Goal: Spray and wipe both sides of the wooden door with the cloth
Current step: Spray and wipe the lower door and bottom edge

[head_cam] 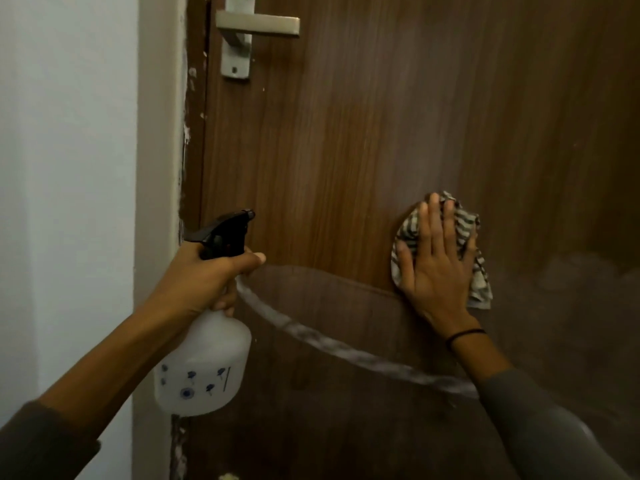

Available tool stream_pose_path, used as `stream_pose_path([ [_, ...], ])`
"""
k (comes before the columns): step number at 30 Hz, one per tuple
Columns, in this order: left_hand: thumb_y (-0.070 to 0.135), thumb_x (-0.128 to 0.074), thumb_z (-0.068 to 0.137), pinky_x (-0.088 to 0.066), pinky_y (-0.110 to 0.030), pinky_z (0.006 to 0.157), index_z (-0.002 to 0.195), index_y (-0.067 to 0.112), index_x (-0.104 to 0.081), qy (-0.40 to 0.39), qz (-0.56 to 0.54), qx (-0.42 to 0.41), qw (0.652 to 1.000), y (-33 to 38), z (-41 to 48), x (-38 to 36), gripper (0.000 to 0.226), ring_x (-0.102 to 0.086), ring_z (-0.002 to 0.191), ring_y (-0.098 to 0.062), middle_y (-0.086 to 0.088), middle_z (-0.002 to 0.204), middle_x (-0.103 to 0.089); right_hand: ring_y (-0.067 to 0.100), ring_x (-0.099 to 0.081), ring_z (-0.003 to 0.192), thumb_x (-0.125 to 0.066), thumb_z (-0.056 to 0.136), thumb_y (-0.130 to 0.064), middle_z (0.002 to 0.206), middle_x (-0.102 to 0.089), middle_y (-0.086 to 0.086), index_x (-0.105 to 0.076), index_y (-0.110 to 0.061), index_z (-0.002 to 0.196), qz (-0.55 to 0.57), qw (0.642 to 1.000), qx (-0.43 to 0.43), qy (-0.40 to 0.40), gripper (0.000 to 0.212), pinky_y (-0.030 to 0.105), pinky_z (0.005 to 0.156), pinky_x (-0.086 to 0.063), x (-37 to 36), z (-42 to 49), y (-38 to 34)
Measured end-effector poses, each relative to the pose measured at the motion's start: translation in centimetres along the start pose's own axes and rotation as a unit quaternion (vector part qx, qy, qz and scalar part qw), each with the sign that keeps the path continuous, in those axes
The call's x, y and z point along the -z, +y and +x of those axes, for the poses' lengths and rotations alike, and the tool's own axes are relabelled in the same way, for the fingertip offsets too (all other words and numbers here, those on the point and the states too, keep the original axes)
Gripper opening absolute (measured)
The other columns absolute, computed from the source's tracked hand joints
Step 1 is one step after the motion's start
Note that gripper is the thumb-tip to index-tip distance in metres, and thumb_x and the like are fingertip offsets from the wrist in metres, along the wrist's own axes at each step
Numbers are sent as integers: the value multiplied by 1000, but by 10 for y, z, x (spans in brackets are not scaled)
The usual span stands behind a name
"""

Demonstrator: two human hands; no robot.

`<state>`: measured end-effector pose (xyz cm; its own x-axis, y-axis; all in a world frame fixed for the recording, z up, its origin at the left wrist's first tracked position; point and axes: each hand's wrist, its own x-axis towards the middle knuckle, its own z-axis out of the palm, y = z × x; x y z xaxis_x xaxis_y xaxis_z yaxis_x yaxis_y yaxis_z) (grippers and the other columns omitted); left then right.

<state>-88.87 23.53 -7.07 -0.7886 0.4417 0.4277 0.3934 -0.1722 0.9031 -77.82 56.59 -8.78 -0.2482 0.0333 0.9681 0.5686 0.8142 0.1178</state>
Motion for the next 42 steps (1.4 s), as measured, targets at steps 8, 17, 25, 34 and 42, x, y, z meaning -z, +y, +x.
stream_pose_path([
  [8, 13, -72, 92, -40, -31, 43, 94, -6, -64, -75, -1, 15, 997, 10, -2, -56, 20, -36, 33, -14, -20, 82, -61, 15, 1, 157, -37, 107, -47, 170, -5, -1, -13, -19, 163, 57, 997, 5, -43, 67, 49, 122, -8, 6, 6, -42],
  [17, 11, -71, 93, -42, -28, 41, 94, -3, -64, -157, -50, 22, 986, 22, -8, -165, 16, -35, 33, -15, -13, 76, -63, 17, -4, 157, -43, 108, -26, 170, -10, -3, -17, -19, 162, 62, 978, 182, -79, 60, 52, 125, -13, 19, -7, 60],
  [25, 14, -71, 94, -42, -27, 42, 96, -3, -66, -250, -48, 17, 967, 10, -22, -238, 18, -39, 37, -14, -18, 84, -66, 13, 1, 156, -42, 103, -1, 168, -1, -12, -12, -25, 161, 283, 945, -94, -136, 69, 49, 124, -19, 62, -74, 166],
  [34, 20, -77, 89, -44, -23, 42, 103, 1, -62, -215, -4, 58, 975, 4, -20, -314, 28, -46, 31, -8, -5, 60, -59, 32, -51, 135, -32, 105, -44, 153, -48, 10, -18, -32, 161, 280, 929, -242, 6, 58, 54, 112, -42, 112, -69, 194],
  [42, 18, -75, 91, -43, -25, 42, 95, 1, -65, -243, -21, 27, 969, 16, 13, -303, 20, -44, 34, -13, -5, 62, -64, 21, -14, 156, -42, 107, -18, 168, -14, -5, -13, -34, 159, 277, 953, -117, 44, 62, 41, 126, -18, 47, -23, 140],
])
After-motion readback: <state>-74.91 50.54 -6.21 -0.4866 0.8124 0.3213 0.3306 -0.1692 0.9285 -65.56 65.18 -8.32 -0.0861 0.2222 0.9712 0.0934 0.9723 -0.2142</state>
